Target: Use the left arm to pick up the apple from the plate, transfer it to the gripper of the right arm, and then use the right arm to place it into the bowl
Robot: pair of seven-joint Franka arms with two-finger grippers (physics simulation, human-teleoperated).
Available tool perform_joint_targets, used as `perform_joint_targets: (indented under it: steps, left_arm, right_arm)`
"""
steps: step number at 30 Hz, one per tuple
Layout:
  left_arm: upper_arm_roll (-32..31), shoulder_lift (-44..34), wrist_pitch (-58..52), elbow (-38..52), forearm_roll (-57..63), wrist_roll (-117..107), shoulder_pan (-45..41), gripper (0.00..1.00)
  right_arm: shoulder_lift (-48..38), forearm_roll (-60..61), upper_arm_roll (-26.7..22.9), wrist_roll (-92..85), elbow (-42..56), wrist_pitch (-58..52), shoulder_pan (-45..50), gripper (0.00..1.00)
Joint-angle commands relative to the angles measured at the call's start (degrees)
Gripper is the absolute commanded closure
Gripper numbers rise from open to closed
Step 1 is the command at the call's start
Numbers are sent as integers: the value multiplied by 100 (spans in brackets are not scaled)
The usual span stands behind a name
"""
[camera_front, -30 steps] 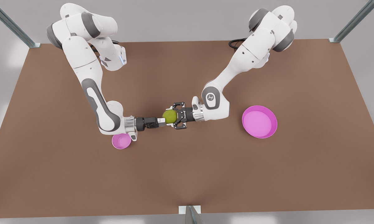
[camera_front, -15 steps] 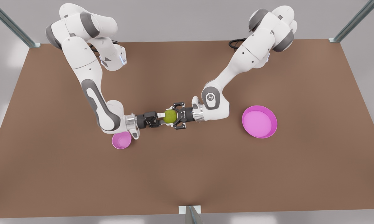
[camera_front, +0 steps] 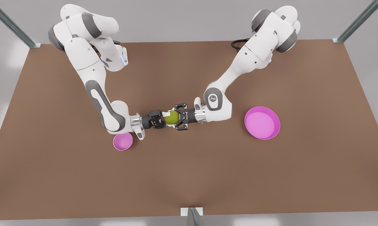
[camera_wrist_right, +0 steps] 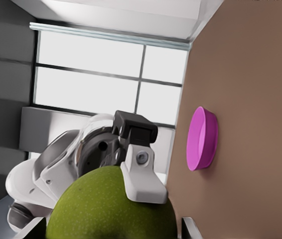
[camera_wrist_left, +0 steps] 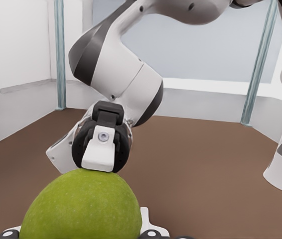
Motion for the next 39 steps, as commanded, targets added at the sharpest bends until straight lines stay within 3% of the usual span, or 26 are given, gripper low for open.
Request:
perform_joint_targets:
  steps: [1,17,20,33,36,39]
  left_arm:
    - [-2,-7,-20,2,18,64,2,17]
    - [7,-7,-20,-7,27,64,2,17]
    - [7,-7,-20,-7,27,64,-7,17]
    - [7,-7,-11,-7,36,64,-25,17]
    - [7,-7,-11,-7,45,64,-25,17]
    - [16,-7,-11,-7,45,64,-25,17]
  right_arm:
    - [12,5,3,-520,17,47,6,0]
    - [29,330,99,-643,88,30,50,0]
    - [29,330,99,-643,88,38,59,4]
    - [47,304,99,-687,26,179,103,0]
    - [29,304,108,-678,26,188,103,3]
    - [20,304,143,-678,26,197,85,14]
